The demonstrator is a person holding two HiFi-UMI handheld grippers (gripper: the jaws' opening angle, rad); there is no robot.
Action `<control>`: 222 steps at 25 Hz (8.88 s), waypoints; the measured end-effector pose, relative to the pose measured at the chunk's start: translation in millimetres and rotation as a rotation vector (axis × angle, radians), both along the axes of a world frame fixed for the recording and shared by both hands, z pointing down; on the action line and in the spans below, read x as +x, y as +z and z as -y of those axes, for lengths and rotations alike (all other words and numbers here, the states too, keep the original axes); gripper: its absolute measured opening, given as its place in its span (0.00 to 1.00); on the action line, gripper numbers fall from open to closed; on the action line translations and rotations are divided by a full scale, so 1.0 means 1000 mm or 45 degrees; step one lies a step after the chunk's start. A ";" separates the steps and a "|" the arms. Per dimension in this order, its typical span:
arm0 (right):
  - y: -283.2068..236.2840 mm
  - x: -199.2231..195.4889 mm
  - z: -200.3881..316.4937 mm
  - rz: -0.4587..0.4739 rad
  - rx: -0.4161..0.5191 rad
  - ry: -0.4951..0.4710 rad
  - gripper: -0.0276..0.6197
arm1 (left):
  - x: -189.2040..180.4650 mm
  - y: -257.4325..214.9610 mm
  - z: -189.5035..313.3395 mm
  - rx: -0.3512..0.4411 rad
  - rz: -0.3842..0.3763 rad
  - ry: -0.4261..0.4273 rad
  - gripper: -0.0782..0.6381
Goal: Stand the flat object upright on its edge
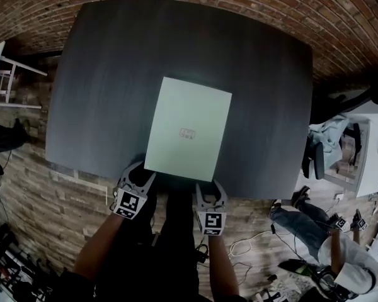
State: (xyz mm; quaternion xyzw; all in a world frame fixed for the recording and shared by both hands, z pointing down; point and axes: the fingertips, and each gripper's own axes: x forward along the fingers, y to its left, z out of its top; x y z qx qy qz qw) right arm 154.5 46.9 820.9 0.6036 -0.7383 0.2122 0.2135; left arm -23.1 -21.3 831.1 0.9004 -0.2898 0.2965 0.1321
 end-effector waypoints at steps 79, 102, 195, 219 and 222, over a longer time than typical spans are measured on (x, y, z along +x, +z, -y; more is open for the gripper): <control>-0.281 0.031 0.043 0.030 0.549 -0.246 0.47 | 0.040 -0.283 0.010 0.362 -0.231 -0.041 0.47; -0.303 0.013 0.110 0.016 0.351 -0.186 0.47 | 0.018 -0.300 0.086 0.251 -0.314 -0.053 0.47; -0.290 0.017 0.171 -0.055 0.356 -0.164 0.47 | 0.023 -0.291 0.150 0.264 -0.390 -0.042 0.47; -0.309 0.010 0.159 -0.039 0.419 -0.161 0.47 | 0.012 -0.312 0.143 0.301 -0.471 -0.083 0.47; -0.312 0.008 0.155 -0.032 0.427 -0.149 0.47 | 0.009 -0.316 0.143 0.301 -0.494 -0.092 0.47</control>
